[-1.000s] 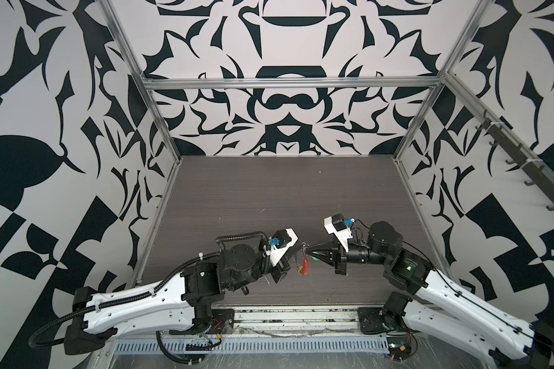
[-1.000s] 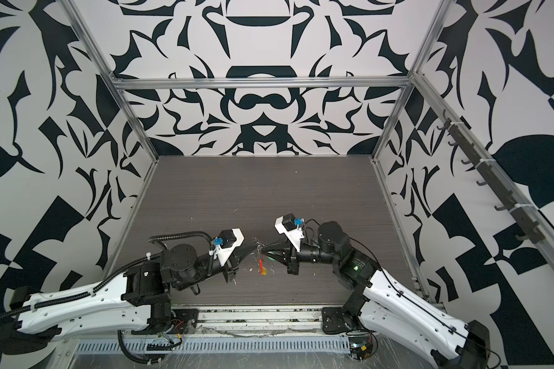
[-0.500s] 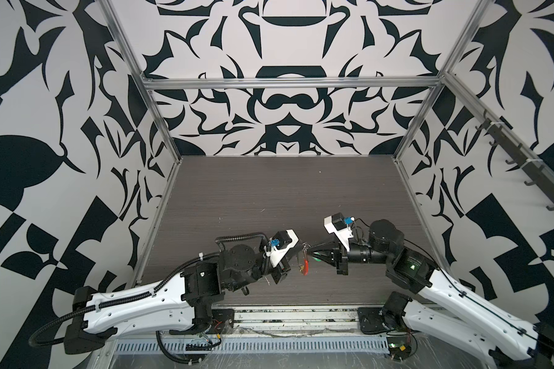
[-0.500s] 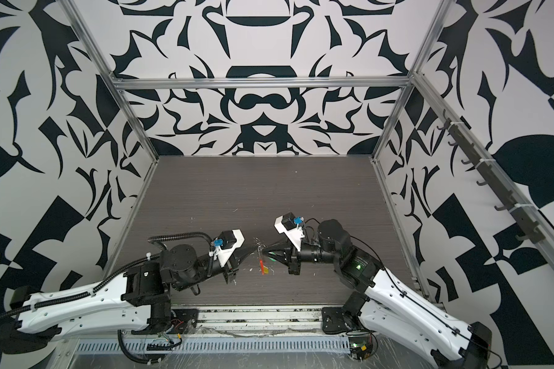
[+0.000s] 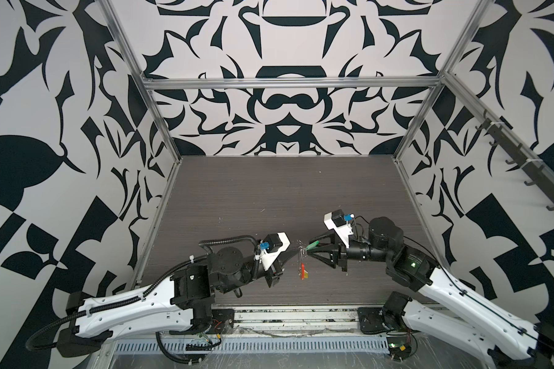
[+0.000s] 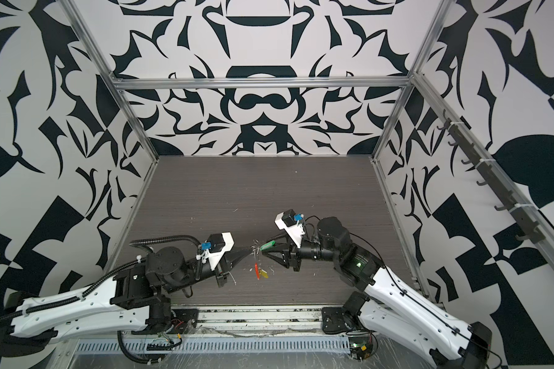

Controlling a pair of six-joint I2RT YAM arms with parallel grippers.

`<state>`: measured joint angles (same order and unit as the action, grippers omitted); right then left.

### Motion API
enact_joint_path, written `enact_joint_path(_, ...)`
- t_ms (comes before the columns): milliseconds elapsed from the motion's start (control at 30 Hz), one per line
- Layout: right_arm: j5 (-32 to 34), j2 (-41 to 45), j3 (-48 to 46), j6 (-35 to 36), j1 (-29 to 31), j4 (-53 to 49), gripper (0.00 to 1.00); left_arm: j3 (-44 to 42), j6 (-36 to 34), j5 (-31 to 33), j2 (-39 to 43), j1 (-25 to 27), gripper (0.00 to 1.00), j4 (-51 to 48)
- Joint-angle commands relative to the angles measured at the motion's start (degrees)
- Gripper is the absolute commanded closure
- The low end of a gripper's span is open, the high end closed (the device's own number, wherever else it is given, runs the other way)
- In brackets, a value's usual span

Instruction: Remove the keys from the keyring

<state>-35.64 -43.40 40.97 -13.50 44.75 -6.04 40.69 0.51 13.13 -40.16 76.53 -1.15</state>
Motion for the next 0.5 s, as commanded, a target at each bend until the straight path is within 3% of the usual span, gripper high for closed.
enact_joint_path(0, 1.1, 1.9, 3.7, 1.5, 0.0, 1.5, 0.52, -1.1, -0.1, -2.8, 1.7, 0.2, 1.00, 1.2)
enact_joint_path(267, -1.8, 1.9, 6.0, 0.1, 0.0, 5.5, 0.48, -1.4, 0.2, -4.0, 2.3, 0.2, 1.00, 1.0)
enact_joint_path(467, -5.6, -1.3, 5.8, -2.1, 1.0, 9.8, 0.53, -1.1, 0.2, -4.0, 1.6, 0.2, 1.00, 1.5)
